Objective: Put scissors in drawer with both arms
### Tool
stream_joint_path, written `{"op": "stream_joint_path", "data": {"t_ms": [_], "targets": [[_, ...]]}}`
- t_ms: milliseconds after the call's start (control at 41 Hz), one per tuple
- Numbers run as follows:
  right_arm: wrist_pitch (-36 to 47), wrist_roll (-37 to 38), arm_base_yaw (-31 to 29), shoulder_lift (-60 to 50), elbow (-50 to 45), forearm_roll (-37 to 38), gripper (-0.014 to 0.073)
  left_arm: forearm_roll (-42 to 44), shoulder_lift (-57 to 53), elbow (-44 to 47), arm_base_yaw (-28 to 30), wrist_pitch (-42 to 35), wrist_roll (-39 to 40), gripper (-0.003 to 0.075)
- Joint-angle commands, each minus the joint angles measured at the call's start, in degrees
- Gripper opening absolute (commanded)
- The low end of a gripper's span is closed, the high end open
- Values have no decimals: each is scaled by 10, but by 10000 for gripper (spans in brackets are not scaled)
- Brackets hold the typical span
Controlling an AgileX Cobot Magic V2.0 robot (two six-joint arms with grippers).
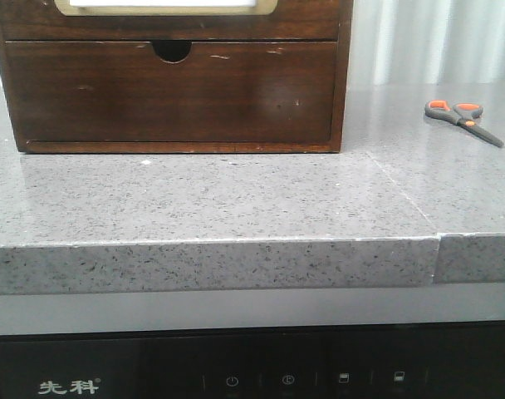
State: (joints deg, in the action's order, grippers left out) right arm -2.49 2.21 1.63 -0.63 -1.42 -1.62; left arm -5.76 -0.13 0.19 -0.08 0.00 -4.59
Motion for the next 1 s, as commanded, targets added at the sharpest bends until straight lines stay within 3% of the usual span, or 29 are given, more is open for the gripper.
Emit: {"op": "stream_joint_path", "data": {"t_ms": [0,487,706,828,974], "targets": [[50,-4,-3,-9,-1,4,-67,0,-11,14,-3,-43,7,-20],[51,-4,-3,-9,-1,4,-67,0,-11,14,-3,-43,7,-20],[93,-4,-3,-9,5,4,-67,0,-11,14,-3,-51,7,-20],[64,-4,-3,-9,51,4,-67,-12,-11,-1,-4,-88,6,-20],[-27,-6,-3,-5,146,12,-67,-24,-11,-72,-6,-48,6,-20]]}}
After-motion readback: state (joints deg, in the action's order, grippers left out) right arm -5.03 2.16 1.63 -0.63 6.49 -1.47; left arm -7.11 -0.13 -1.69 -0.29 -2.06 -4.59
